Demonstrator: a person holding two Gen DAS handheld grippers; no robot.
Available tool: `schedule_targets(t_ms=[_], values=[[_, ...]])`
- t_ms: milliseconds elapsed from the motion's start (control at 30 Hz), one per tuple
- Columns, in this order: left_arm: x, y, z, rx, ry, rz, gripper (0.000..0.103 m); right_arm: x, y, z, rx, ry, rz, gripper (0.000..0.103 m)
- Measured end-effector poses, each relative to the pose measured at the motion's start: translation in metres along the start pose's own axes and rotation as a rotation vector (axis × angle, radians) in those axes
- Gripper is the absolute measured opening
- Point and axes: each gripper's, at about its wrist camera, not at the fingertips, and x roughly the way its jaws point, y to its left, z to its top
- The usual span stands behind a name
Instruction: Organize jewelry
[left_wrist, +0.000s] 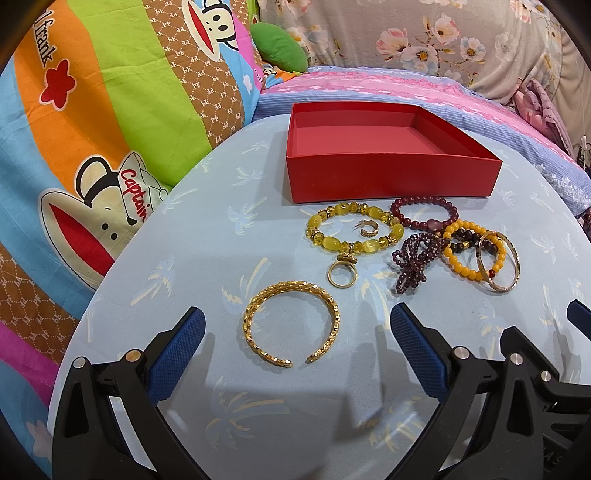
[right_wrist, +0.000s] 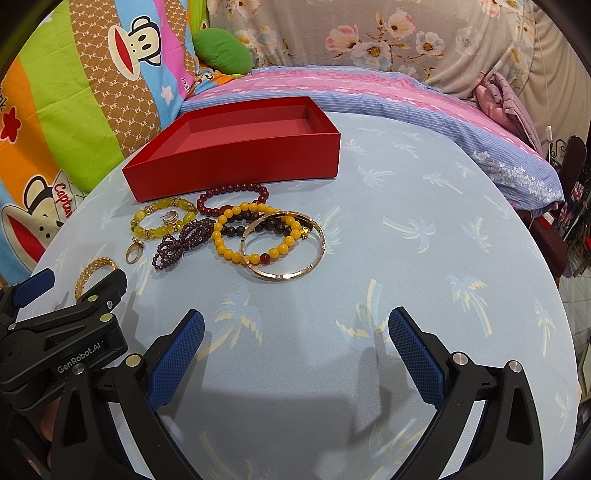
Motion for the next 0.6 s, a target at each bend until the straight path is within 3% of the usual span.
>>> schedule_targets(t_ms=[600], values=[[-0.007, 0.025, -0.003, -0.012, 0.019, -0.027, 0.096, -0.002, -0.007, -0.003, 0.010, 0.019, 0.024, 0.096]])
